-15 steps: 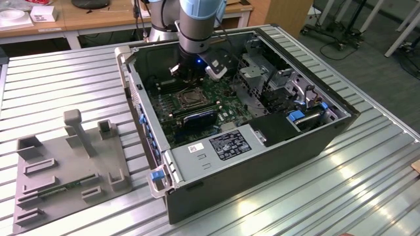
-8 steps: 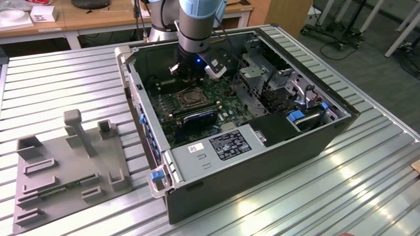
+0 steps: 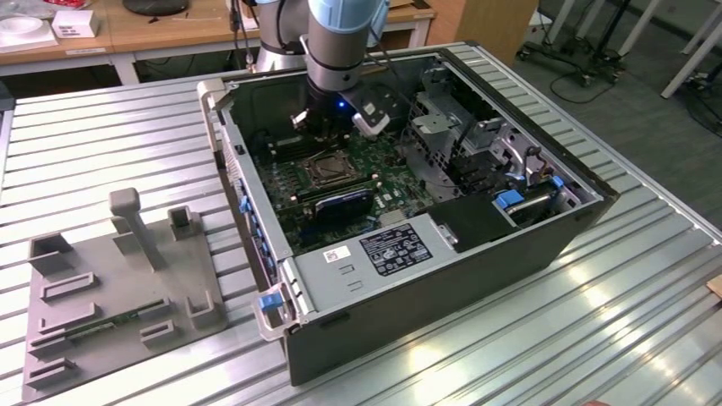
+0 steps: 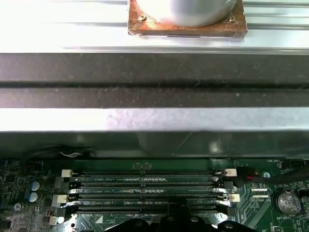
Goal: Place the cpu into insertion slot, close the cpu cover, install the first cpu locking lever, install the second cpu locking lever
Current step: 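Install the first cpu locking lever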
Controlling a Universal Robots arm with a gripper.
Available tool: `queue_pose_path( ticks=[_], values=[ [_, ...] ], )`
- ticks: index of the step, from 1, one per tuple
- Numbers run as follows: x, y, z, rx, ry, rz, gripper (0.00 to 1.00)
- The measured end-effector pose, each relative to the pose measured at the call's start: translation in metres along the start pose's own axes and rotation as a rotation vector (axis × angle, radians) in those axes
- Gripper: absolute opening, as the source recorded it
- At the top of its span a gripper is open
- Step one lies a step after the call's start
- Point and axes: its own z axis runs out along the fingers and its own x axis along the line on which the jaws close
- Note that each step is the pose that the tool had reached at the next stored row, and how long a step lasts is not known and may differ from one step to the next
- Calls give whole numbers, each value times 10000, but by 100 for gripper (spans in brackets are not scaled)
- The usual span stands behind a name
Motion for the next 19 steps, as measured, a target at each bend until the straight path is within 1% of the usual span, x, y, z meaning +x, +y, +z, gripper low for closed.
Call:
queue_pose_path(
  ticks=[10, 16, 19],
  values=[
    [-1, -44, 21, 1, 0, 0, 11],
    [-11, -84, 27, 1, 0, 0, 11],
    [-10, -88, 37, 2, 0, 1, 11]
  ],
)
